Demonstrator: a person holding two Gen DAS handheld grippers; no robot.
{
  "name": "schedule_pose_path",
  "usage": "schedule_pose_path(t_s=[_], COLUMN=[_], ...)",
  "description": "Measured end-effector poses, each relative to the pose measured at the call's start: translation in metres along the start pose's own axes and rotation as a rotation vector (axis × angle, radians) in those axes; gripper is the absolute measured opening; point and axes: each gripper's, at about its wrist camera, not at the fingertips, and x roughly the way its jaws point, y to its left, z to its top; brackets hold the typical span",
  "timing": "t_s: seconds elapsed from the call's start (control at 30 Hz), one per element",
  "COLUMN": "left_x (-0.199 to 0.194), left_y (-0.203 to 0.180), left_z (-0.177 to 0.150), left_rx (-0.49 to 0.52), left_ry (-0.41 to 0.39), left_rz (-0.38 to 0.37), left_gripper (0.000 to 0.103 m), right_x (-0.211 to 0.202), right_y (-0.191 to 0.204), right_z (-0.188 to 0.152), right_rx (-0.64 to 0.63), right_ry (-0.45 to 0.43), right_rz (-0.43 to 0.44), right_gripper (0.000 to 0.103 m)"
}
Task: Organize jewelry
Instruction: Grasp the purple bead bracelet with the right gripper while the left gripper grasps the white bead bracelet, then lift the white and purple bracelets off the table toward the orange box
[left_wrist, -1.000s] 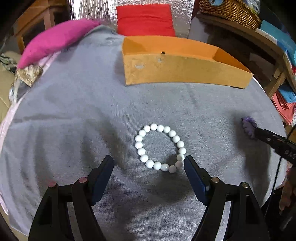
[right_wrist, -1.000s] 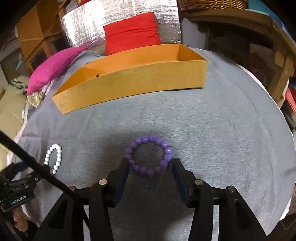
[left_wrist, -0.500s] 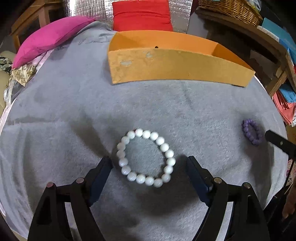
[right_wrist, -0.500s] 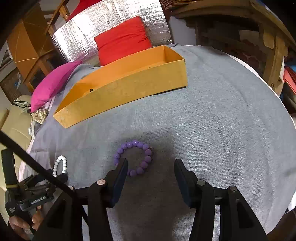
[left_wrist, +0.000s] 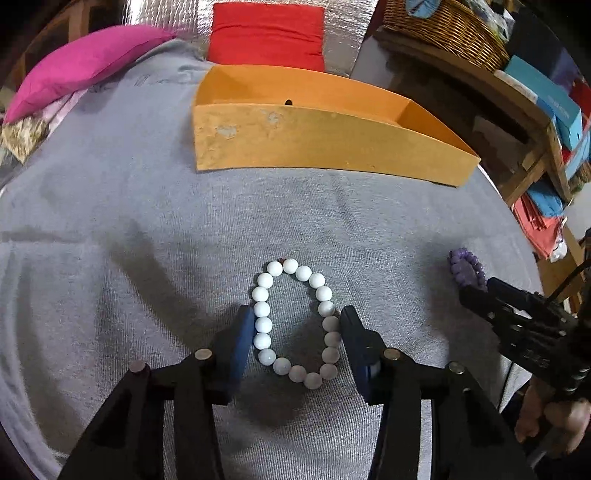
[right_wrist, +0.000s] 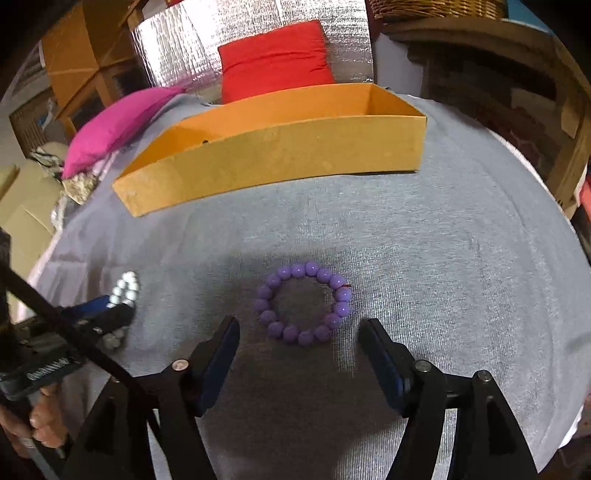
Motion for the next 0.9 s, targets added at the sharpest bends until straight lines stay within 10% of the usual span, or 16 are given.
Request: schedule_pose_path(t_s=[0.2,0.3,0.53,0.9], left_x=[0.002,0.001,0.000,0.002], left_y=[-0.005,-0.007,-0.014,-0.013], left_z=[-0.003,-0.006,-0.009,-0.008], left_rx=[0.021,0.030,0.064,0.043], left_ry=[0.001,-0.008,-0.019,-0.004], left_rz=[0.006,-0.005,-0.045,-0.071], left_gripper=[0.061,0.061,0.024,0.043], right_x=[0.000,-0.002,-0.009,-0.005], right_y=[-0.004,-0.014,-0.035,-0.030], right_z=[0.000,0.000,0.001,0.001], right_rx=[-0.015,0.025,0.074,0.061], right_ry=[-0.020,-0.017,-0.028,-0.006], right_rz=[-0.061,-0.030,-0.007,-0.004], right_gripper=[0.024,0.024,0.024,0.042])
